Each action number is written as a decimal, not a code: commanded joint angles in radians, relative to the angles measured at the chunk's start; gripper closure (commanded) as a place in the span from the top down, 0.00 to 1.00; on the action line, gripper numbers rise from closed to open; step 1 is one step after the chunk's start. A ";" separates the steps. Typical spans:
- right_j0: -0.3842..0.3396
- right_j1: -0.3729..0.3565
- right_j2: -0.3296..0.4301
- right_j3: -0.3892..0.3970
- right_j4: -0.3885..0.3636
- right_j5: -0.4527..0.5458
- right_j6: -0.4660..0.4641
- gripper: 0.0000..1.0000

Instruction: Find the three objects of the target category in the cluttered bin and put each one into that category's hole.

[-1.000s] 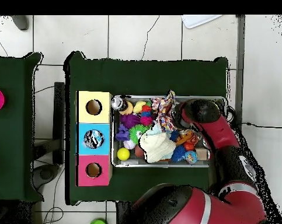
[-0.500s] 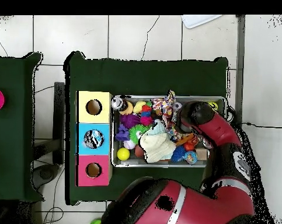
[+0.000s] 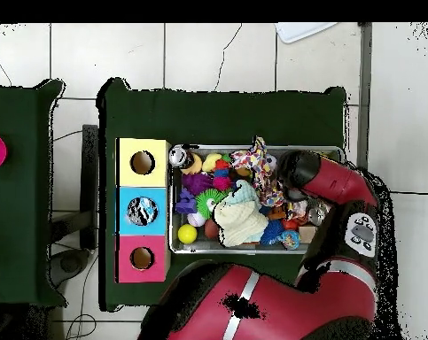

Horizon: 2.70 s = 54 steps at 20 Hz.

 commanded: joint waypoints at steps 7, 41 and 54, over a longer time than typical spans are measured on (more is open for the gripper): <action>-0.049 0.003 -0.006 -0.107 -0.162 0.160 -0.024 1.00; 0.019 -0.160 -0.020 0.119 0.046 0.390 0.352 1.00; 0.031 -0.160 0.007 0.122 0.152 0.488 0.354 1.00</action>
